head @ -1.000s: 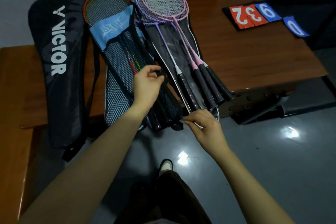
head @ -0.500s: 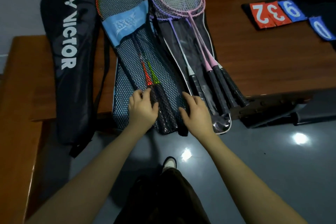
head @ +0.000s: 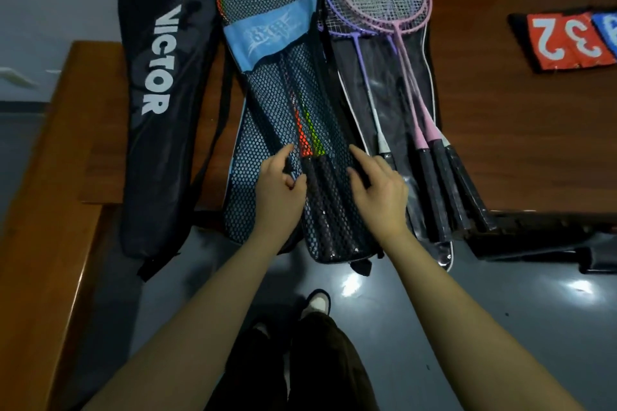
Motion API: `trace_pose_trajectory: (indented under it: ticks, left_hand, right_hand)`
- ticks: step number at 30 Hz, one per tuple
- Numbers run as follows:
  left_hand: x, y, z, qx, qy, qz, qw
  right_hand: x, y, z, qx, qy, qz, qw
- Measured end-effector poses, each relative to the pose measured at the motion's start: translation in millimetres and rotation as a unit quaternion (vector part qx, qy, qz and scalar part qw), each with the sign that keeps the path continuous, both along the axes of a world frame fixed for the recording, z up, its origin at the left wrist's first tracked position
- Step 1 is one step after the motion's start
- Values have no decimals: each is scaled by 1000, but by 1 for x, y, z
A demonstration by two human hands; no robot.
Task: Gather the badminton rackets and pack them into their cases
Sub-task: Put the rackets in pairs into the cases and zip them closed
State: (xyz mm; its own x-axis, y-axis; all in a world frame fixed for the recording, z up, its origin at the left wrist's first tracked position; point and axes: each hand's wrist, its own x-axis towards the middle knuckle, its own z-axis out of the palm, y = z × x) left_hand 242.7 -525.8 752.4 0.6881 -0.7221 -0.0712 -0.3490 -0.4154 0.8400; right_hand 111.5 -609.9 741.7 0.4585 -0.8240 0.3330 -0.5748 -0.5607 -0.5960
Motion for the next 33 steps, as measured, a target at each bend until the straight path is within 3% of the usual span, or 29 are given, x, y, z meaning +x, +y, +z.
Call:
trace_pose_trajectory:
  ticks: [5,9,12,15,23,33]
  left_hand:
    - [-6,0,5,-31,-21,-11,999]
    - [7,9,25,-55,-79,51,994]
    - [29,21,42,-97,-129,45,986]
    - [53,37,50,-118,-162,33,979]
    - [112,70,73,-158,-150,8,976]
    - [206,113,77,-160,-145,9,976]
  right_hand:
    - [12,12,11,45,-60,-9,997]
    - [22,19,20,123,-96,-5,988]
    - [43,22,26,178,-92,7,980]
    - [70,31,35,164,-85,25,983]
    - [135,67,53,31,-111,35,993]
    - [227,106,61,1,-87,47,995]
